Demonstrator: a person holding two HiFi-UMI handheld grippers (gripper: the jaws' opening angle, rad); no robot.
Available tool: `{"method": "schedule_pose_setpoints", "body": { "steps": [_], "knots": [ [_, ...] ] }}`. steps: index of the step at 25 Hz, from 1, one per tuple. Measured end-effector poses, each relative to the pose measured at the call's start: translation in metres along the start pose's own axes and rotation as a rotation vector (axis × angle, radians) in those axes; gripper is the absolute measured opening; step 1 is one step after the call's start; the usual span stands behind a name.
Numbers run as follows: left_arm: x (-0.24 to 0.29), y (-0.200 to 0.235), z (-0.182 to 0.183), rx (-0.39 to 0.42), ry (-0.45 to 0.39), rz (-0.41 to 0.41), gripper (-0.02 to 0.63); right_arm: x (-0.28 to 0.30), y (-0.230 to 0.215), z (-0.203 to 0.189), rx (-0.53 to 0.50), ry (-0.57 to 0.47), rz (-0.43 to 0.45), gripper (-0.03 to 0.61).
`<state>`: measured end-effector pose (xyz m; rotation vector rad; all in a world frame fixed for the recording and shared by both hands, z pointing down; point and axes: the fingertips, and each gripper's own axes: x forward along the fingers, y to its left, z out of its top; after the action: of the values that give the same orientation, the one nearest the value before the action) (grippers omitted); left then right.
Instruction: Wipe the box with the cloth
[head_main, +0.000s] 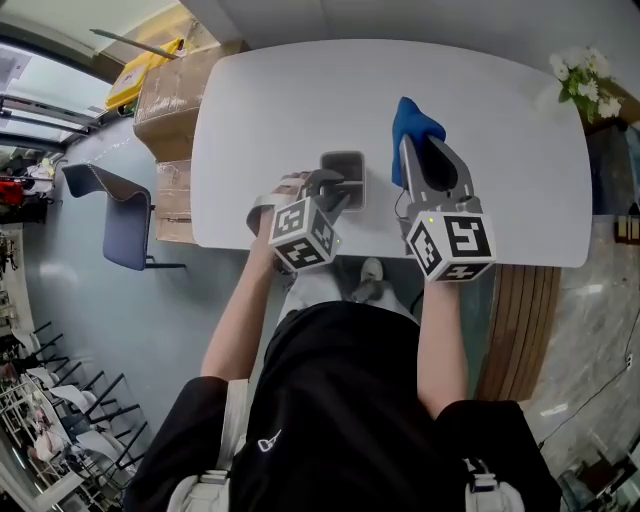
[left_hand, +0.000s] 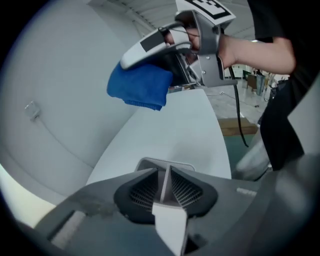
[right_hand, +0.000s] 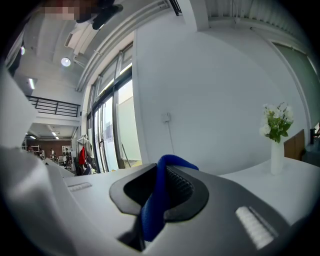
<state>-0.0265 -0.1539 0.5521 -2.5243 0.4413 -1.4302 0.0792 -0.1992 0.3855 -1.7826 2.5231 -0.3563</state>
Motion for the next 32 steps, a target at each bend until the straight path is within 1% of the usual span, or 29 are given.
{"method": "schedule_pose_setpoints", "body": {
  "steps": [2, 7, 11, 18, 25, 32],
  "knots": [
    [0.009, -0.002, -0.004, 0.029, 0.031, -0.027, 0.089, 0.000, -0.003, -0.003, -0.002, 0.007, -0.007, 0.052],
    [0.028, -0.005, -0.014, 0.052, 0.096, -0.071, 0.089, 0.001, -0.009, -0.009, 0.001, 0.020, -0.029, 0.052],
    [0.042, -0.011, -0.025, 0.088, 0.160, -0.115, 0.089, 0.002, -0.015, -0.013, 0.005, 0.032, -0.044, 0.052],
    [0.060, -0.012, -0.038, 0.207, 0.282, -0.145, 0.089, 0.008, -0.019, -0.019, 0.015, 0.050, -0.058, 0.052],
    [0.074, -0.017, -0.039, 0.253, 0.340, -0.184, 0.087, 0.009, -0.025, -0.021, 0.021, 0.057, -0.072, 0.052],
    [0.079, -0.020, -0.040, 0.258, 0.377, -0.178, 0.080, 0.005, -0.030, -0.024, 0.025, 0.063, -0.084, 0.052]
  ]
}}
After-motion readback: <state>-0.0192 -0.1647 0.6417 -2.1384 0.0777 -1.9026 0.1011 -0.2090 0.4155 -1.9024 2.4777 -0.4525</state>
